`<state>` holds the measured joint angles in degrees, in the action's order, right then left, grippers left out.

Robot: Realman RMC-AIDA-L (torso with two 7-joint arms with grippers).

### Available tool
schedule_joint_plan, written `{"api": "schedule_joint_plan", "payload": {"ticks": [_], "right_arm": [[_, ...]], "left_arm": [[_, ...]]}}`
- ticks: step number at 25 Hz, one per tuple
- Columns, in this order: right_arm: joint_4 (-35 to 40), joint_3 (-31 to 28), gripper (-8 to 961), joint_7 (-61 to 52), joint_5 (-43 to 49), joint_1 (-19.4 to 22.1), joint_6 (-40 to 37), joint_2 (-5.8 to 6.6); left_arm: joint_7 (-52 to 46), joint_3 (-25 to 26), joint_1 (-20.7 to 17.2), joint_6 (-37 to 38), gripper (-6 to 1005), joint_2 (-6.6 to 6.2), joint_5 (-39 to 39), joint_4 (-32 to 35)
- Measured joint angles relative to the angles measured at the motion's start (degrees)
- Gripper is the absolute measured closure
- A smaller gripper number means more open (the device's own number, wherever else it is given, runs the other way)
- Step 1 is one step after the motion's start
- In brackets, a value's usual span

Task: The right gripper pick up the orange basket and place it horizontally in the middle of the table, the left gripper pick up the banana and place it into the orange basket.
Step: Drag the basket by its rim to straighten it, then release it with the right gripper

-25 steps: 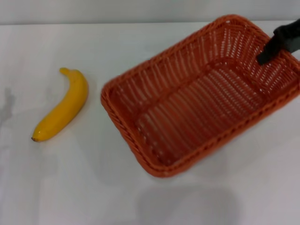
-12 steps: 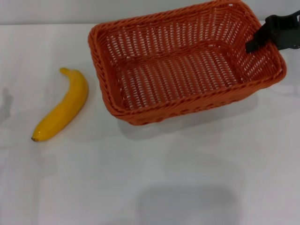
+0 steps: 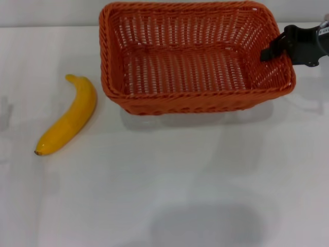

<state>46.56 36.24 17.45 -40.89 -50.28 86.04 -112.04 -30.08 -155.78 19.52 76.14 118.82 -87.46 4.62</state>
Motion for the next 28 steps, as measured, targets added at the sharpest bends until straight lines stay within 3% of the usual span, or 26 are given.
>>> {"api": "schedule_joint_plan", "payload": {"ticks": [7, 11, 28], "right_arm": [[-4.0, -4.7, 780, 3.9, -2.7, 2.1, -2.8, -1.88], [-8.5, -7.7, 767, 6.0, -5.9, 2.8, -3.3, -1.66], [-10.2, -7.2, 712, 8.6, -7.2, 3.2, -4.0, -0.16]], "left_arm": [[-0.9, -0.1, -0.1, 0.0, 137, 0.0, 0.0, -0.4], [-1.0, -0.1, 0.0, 0.1, 137, 0.0, 0.0, -0.4], [-1.8, -0.1, 0.6, 0.1, 138, -0.26, 0.2, -0.4]]}}
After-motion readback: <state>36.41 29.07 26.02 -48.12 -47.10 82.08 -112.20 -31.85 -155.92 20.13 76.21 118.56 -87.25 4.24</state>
